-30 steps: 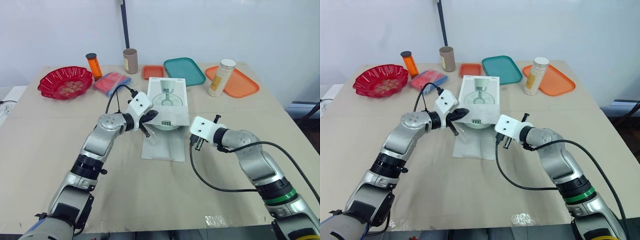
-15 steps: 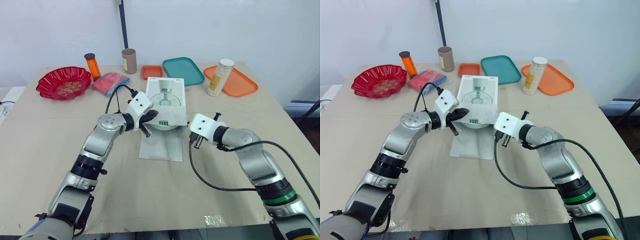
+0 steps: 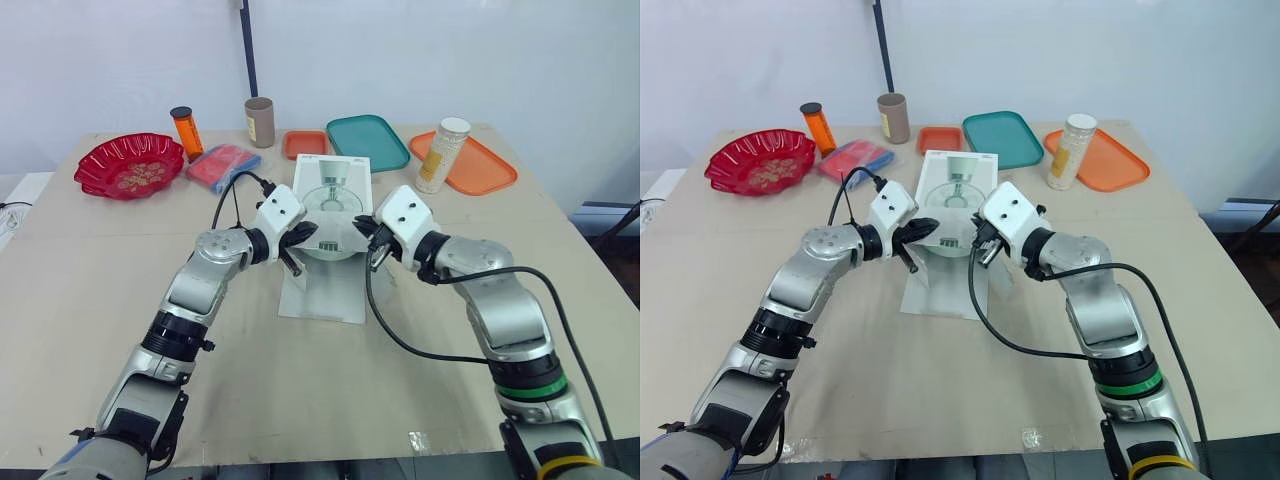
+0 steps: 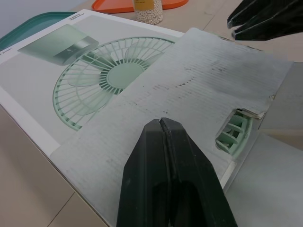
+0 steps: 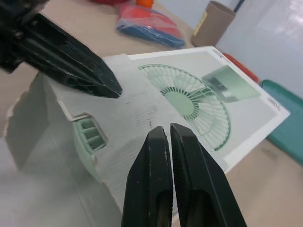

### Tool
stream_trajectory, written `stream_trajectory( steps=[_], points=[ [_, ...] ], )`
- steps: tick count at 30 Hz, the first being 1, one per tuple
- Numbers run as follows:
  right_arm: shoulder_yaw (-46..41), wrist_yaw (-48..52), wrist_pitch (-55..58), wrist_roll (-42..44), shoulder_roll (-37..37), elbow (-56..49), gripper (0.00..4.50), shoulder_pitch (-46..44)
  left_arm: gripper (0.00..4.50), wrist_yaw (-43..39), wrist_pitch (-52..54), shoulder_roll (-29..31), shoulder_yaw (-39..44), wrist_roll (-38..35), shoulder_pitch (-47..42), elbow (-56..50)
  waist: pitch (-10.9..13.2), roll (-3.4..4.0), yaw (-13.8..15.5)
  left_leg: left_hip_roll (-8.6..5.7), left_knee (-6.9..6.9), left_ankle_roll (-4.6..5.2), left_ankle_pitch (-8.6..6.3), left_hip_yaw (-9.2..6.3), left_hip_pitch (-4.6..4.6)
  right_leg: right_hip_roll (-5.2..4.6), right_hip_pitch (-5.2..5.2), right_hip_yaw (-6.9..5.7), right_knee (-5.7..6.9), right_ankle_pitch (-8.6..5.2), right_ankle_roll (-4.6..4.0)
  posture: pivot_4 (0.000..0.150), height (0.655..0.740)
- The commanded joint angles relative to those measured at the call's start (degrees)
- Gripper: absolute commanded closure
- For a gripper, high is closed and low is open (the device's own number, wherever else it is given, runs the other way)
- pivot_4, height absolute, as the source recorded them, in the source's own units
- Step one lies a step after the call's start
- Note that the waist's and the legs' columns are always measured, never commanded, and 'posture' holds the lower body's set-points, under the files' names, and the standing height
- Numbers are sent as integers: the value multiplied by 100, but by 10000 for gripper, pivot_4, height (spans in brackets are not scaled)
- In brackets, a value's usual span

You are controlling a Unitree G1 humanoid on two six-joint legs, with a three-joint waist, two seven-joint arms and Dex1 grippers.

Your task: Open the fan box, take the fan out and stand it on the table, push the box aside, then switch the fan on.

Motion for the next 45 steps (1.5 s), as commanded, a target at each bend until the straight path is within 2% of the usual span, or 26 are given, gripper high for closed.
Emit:
stream_trajectory(
  steps=[1,13,17,28,35,39,45],
  points=[
    [-212,-200,256,278,248,173,43420,-104,45000,124,267,81,223,-110,92,-434,0,0,-1,0,0,0,0,0,0,0,0,0,0,0,0,1500,7400],
    [-300,-485,970,710,546,579,43420,-290,45000,355,1109,323,547,-455,239,-1593,0,1,-11,0,-4,0,0,1,0,1,-5,2,3,1,-2,1500,7400],
    [-275,-521,1003,748,517,602,43420,-326,45000,417,1675,205,675,-842,335,-2212,0,1,-11,1,-4,0,0,1,0,1,-4,2,3,1,-2,1500,7400],
    [-91,-497,1044,795,378,644,43420,-355,45000,1042,3219,-55,215,-1397,1208,-3746,-2,3,-50,1,-9,1,-1,4,4,2,-2,9,3,1,-2,1500,7400],
    [13,-479,977,756,323,831,43420,-416,45000,1959,3712,-531,-225,-1134,1336,-3889,-3,2,-51,1,-9,2,-1,6,10,3,3,11,3,1,-2,1500,7400],
    [96,-447,924,747,312,904,43420,-448,45000,2224,3887,-442,-355,-977,1524,-4041,-3,3,-51,2,-9,2,-1,7,11,4,2,12,3,1,-2,1500,7400],
    [210,-370,752,684,252,1084,43420,-481,45000,2584,4155,-370,-60,-841,1790,-4283,-4,4,-51,3,-17,2,-1,12,16,5,2,19,3,1,-2,1500,7400]
  ],
)
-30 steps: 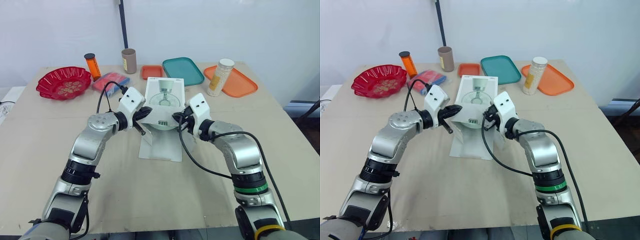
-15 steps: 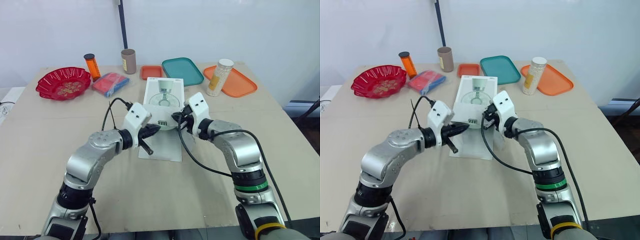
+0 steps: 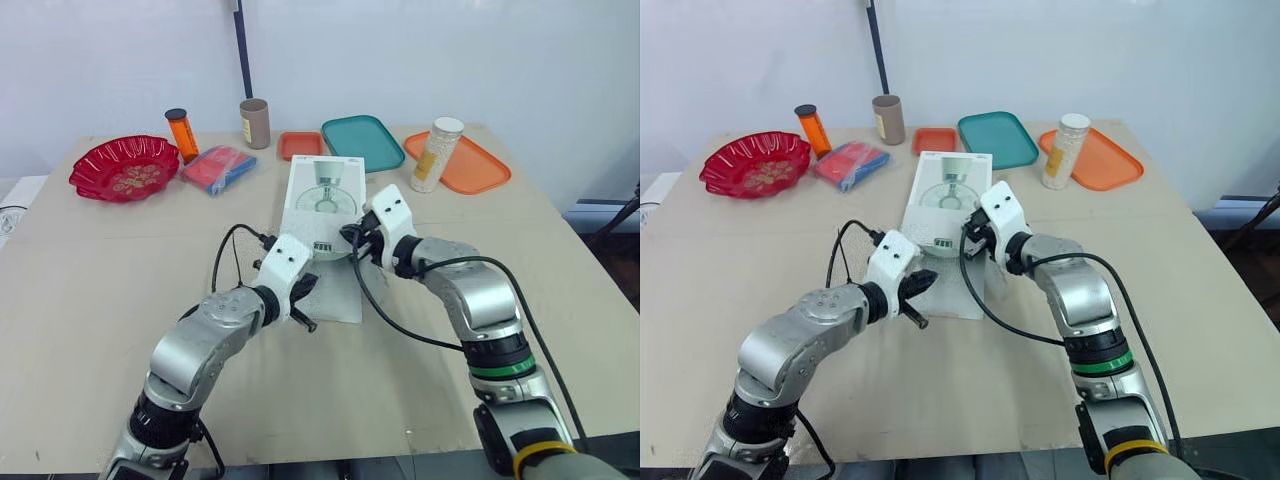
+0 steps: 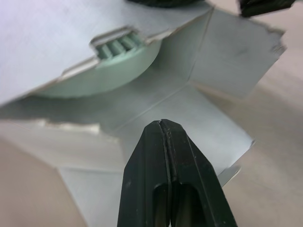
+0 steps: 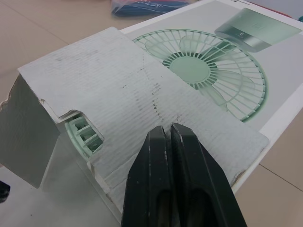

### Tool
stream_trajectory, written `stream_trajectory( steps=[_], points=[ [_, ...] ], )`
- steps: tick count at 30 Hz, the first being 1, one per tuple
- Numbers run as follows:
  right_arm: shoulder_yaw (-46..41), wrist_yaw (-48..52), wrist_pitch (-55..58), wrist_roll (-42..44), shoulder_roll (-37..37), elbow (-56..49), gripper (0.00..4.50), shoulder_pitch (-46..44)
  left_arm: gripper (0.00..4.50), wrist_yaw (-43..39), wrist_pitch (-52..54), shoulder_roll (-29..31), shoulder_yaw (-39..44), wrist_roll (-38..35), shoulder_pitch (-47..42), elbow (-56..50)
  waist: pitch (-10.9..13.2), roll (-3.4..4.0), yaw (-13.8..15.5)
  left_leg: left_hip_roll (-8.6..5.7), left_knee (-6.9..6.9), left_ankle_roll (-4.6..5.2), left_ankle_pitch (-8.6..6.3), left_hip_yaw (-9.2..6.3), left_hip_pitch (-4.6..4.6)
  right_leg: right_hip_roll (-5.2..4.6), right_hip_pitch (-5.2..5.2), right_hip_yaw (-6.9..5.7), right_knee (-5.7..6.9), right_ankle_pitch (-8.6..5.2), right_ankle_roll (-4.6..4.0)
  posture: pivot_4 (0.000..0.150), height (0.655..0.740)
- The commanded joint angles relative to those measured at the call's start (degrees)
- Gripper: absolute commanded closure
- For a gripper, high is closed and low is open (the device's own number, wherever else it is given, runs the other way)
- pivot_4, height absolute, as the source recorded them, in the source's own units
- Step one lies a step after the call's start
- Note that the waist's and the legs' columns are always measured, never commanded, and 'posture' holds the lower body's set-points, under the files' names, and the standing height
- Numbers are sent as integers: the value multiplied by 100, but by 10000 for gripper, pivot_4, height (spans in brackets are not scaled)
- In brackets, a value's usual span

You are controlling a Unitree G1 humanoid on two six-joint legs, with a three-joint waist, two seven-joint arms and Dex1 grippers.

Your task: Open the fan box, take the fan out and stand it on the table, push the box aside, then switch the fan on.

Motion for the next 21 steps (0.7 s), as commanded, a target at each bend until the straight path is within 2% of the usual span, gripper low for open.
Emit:
stream_trajectory(
  steps=[1,13,21],
  points=[
    [165,70,-89,-86,-90,267,43420,-24,45000,367,233,67,298,180,130,-459,0,0,0,0,0,0,0,0,0,0,1,0,0,0,0,1500,7400],
    [282,146,-348,-155,-210,452,43420,19,45000,878,690,-278,1264,156,391,-915,-8,-4,2,1,-2,-2,1,2,5,1,5,3,-2,0,0,1500,7400],
    [367,186,-523,-214,-274,555,43420,54,45000,776,363,-185,1538,128,301,-562,-20,-13,3,1,-2,-3,1,2,6,1,7,3,-2,0,0,1500,7400]
  ],
)
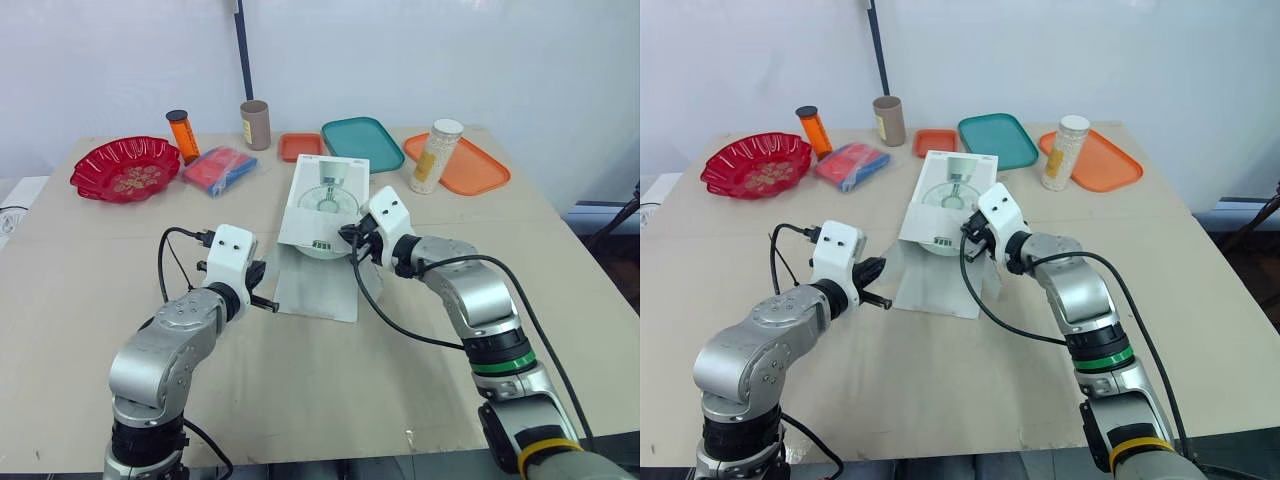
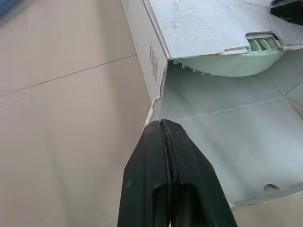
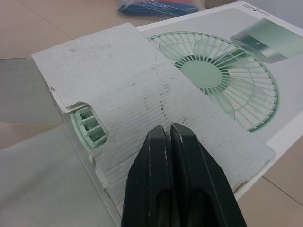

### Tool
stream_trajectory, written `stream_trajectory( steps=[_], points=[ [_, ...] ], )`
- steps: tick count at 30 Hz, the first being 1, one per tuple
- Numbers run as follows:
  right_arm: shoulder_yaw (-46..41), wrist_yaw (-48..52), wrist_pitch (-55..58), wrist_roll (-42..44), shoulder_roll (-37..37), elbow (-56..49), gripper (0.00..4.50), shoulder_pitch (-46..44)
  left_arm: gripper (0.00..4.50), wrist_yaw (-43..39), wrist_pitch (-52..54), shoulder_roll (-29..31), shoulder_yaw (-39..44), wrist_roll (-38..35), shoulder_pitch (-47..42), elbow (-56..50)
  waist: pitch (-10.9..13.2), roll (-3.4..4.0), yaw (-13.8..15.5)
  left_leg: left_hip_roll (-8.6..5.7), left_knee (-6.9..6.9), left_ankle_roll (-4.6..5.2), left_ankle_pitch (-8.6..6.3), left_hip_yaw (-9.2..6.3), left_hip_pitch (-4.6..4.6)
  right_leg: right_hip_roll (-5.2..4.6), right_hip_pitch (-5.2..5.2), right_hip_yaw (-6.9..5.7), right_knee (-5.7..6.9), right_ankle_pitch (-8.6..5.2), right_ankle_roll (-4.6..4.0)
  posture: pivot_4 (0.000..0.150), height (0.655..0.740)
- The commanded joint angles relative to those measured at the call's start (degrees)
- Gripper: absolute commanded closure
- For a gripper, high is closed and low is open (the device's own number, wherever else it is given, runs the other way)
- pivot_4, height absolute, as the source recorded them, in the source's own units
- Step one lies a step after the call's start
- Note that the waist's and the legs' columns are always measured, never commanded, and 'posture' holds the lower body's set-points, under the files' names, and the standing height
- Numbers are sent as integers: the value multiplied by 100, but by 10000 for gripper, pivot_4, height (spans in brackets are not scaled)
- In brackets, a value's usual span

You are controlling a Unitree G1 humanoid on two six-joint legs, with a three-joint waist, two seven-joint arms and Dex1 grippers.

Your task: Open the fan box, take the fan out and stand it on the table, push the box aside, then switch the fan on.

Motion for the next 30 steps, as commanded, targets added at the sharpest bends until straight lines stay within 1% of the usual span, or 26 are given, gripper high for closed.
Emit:
stream_trajectory(
  steps=[1,13,16,22,30],
  points=[
    [178,48,-29,-171,-118,209,43420,132,45000,-139,-409,150,147,-25,-133,215,-2,-1,0,0,0,0,0,0,0,0,0,0,0,0,0,1500,7400],
    [355,209,-358,-295,-195,335,43420,98,45000,-775,-1463,884,190,15,-372,1568,-7,-3,1,0,-4,-1,0,0,2,0,0,-1,-2,0,0,1500,7400],
    [362,223,-354,-296,-185,295,43420,119,45000,-826,-1555,950,286,-28,-448,1681,-7,-3,2,0,-4,-2,1,-1,2,0,0,-1,-2,0,0,1500,7400],
    [446,255,-475,-402,-221,244,43420,210,45000,-992,-1870,1039,168,-9,-604,1972,-7,-3,1,0,-7,-2,1,-1,2,0,-2,-1,-3,0,0,1500,7400],
    [536,308,-683,-552,-279,262,43420,221,45000,-1121,-2486,892,-105,143,-1290,2860,-10,-7,3,0,-7,-3,1,-2,2,-1,0,-2,-5,0,0,1500,7400]
  ],
)
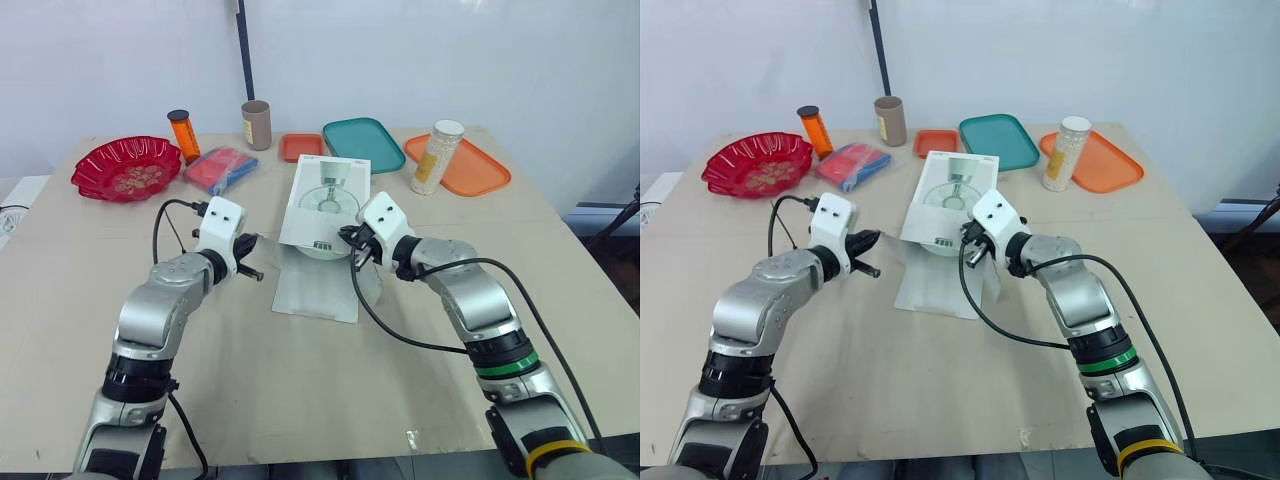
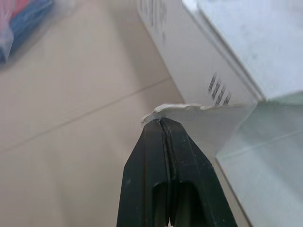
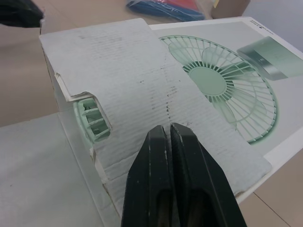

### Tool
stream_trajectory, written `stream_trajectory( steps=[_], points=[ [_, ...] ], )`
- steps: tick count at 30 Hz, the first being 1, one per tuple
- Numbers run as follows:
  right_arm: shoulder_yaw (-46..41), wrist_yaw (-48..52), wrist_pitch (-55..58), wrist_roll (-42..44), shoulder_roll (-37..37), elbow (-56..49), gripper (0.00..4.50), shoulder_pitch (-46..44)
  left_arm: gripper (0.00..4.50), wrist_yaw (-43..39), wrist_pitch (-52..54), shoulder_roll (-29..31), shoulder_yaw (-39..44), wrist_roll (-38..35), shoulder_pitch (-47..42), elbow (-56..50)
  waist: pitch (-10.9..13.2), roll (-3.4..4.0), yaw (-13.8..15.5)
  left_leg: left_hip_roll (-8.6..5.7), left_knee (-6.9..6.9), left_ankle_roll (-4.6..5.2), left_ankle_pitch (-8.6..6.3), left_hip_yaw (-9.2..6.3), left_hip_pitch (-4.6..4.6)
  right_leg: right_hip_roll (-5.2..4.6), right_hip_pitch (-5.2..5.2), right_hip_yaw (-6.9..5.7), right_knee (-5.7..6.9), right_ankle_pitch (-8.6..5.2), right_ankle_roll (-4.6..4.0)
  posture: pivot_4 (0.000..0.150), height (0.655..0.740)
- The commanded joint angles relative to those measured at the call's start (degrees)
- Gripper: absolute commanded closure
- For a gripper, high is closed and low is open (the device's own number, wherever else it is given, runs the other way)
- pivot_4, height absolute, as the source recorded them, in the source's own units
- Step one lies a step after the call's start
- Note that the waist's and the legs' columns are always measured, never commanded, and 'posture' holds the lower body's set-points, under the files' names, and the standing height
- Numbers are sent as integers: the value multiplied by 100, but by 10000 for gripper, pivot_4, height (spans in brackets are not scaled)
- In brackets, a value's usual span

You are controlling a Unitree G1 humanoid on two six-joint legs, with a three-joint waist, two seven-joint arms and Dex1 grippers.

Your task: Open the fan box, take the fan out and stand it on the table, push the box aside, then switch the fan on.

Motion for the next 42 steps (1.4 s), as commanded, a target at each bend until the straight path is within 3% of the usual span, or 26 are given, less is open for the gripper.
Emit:
stream_trajectory(
  steps=[1,17,33,42],
  points=[
    [210,75,7,-173,-49,193,43420,151,45000,-78,-488,-65,-124,112,-461,410,0,0,-1,0,0,-1,0,1,0,0,-1,0,-1,0,0,1500,7400],
    [218,162,-171,-267,-30,283,43420,138,45000,-336,-1040,-420,-545,242,-989,1410,-1,-1,-2,0,-1,-3,2,0,0,0,-1,0,-1,0,0,1500,7400],
    [246,155,-170,-340,12,218,43420,205,45000,-536,-1106,-367,-547,330,-848,1388,-1,-1,-3,0,-1,-3,2,-1,0,0,-1,-1,-1,0,0,1500,7400],
    [223,162,-232,-387,70,299,43420,139,45000,-164,49,-311,367,-193,-411,115,0,-1,-17,1,-4,-3,2,-2,0,0,-5,0,-1,0,0,1500,7400]
  ],
)
